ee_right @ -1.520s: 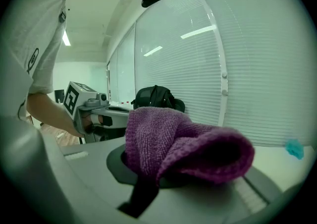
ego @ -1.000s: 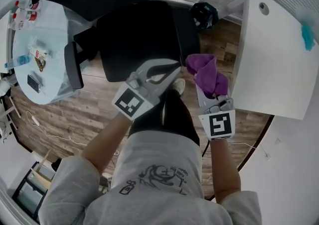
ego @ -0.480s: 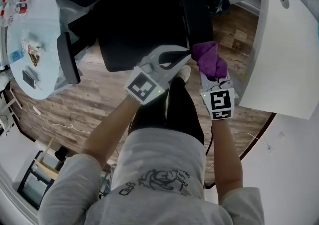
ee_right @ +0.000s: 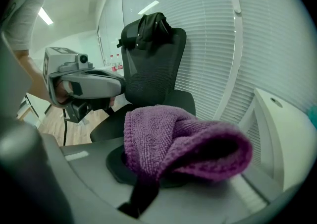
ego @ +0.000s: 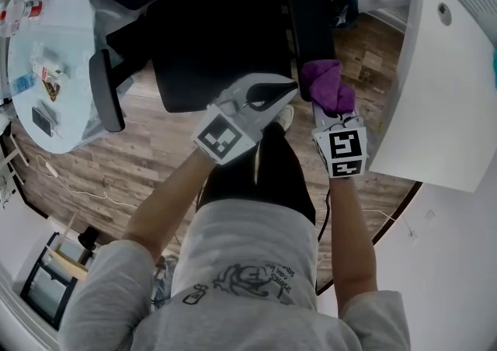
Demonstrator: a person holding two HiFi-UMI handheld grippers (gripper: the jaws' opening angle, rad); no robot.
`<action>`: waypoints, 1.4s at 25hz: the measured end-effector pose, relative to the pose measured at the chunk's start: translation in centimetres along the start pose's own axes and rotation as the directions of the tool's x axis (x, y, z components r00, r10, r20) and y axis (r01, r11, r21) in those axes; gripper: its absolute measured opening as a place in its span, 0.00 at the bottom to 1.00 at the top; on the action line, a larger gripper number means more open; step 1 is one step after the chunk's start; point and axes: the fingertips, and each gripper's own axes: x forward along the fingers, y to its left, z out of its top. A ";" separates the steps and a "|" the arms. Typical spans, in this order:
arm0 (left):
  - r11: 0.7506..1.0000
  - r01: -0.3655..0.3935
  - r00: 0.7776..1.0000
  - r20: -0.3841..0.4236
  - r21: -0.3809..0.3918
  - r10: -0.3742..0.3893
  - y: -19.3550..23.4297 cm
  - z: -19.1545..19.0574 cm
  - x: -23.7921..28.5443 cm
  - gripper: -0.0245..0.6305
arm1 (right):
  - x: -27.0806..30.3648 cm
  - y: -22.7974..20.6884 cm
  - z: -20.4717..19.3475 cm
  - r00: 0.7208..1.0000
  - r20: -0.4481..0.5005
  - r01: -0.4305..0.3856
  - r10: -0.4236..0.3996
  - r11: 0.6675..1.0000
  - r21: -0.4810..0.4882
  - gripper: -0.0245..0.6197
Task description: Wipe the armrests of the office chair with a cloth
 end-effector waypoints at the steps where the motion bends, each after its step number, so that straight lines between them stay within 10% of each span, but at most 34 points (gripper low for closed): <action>1: 1.000 -0.003 1.000 0.001 -0.004 0.003 0.2 0.1 -0.1 0.04 | 0.5 -0.3 0.5 1.000 -0.004 -0.001 0.001 1.000 -0.001 0.08; 35: 0.999 -0.031 1.000 -0.003 -0.031 0.031 -1.5 0.7 -0.4 0.04 | 9.1 -5.6 8.8 0.996 -0.061 -0.065 0.059 0.991 -0.119 0.08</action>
